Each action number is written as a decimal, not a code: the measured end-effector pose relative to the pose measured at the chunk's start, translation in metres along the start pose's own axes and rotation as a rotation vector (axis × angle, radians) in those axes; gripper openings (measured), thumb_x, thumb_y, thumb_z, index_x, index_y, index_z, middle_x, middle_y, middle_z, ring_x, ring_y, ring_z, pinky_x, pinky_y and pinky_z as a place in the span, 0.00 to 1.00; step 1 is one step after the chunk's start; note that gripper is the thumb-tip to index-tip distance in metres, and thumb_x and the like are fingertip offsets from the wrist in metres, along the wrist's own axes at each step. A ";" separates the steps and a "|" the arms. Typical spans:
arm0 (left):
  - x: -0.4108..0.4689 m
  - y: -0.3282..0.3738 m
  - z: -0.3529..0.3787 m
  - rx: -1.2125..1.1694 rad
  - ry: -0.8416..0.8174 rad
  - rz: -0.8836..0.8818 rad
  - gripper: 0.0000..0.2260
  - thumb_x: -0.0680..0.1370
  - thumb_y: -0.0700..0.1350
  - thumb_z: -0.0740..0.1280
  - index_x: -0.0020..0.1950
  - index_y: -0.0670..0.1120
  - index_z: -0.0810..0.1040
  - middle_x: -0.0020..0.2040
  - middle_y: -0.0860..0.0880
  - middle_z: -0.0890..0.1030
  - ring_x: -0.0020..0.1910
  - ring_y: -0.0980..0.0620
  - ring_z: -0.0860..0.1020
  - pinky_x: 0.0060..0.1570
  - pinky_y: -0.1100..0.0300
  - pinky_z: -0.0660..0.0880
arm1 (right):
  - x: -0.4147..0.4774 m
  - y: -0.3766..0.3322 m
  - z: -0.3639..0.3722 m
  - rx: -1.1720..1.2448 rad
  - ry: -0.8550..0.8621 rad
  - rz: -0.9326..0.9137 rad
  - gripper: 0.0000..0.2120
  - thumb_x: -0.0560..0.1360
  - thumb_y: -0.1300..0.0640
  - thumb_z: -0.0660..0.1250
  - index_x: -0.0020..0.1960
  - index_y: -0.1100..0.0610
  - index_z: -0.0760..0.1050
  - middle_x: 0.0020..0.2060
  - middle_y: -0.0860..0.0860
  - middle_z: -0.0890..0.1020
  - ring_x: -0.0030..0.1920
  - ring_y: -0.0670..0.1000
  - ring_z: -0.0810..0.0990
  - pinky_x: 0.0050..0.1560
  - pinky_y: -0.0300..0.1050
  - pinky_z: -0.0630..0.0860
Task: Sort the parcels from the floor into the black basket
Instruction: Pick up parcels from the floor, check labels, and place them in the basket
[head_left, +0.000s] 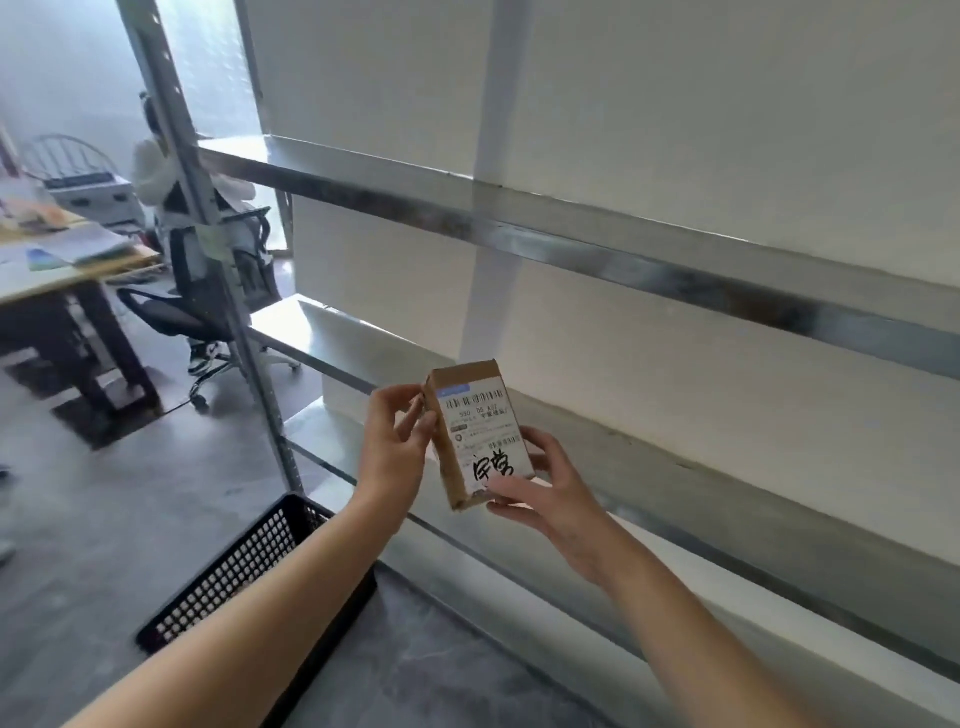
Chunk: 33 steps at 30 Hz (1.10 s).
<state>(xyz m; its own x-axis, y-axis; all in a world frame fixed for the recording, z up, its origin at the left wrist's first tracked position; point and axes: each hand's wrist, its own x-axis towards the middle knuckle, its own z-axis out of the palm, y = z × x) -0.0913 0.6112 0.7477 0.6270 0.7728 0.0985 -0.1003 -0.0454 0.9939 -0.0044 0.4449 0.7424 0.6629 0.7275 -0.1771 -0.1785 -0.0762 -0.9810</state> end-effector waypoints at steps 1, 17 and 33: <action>0.001 -0.002 0.000 -0.003 0.050 -0.016 0.09 0.81 0.37 0.63 0.60 0.46 0.72 0.61 0.56 0.77 0.67 0.53 0.74 0.53 0.62 0.79 | 0.009 0.000 0.004 -0.043 -0.025 -0.005 0.33 0.68 0.61 0.78 0.68 0.45 0.69 0.60 0.54 0.78 0.55 0.54 0.83 0.52 0.51 0.82; 0.027 -0.044 0.010 -0.037 0.296 -0.165 0.23 0.84 0.36 0.55 0.78 0.53 0.63 0.68 0.51 0.76 0.64 0.50 0.77 0.57 0.61 0.78 | 0.149 0.002 0.014 -0.194 -0.316 0.019 0.11 0.83 0.53 0.58 0.63 0.48 0.76 0.56 0.51 0.82 0.50 0.42 0.81 0.48 0.36 0.79; 0.046 -0.065 -0.116 -0.034 0.536 -0.166 0.23 0.84 0.38 0.53 0.78 0.54 0.61 0.70 0.49 0.75 0.68 0.48 0.74 0.68 0.47 0.72 | 0.207 0.010 0.141 -0.258 -0.743 0.010 0.15 0.83 0.51 0.58 0.68 0.38 0.69 0.59 0.47 0.80 0.59 0.45 0.78 0.50 0.43 0.79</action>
<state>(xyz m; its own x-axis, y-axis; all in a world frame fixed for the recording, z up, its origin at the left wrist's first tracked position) -0.1458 0.7234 0.6817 0.1568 0.9819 -0.1062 -0.0644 0.1175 0.9910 0.0282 0.6910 0.7070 -0.0146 0.9843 -0.1760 0.0525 -0.1750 -0.9832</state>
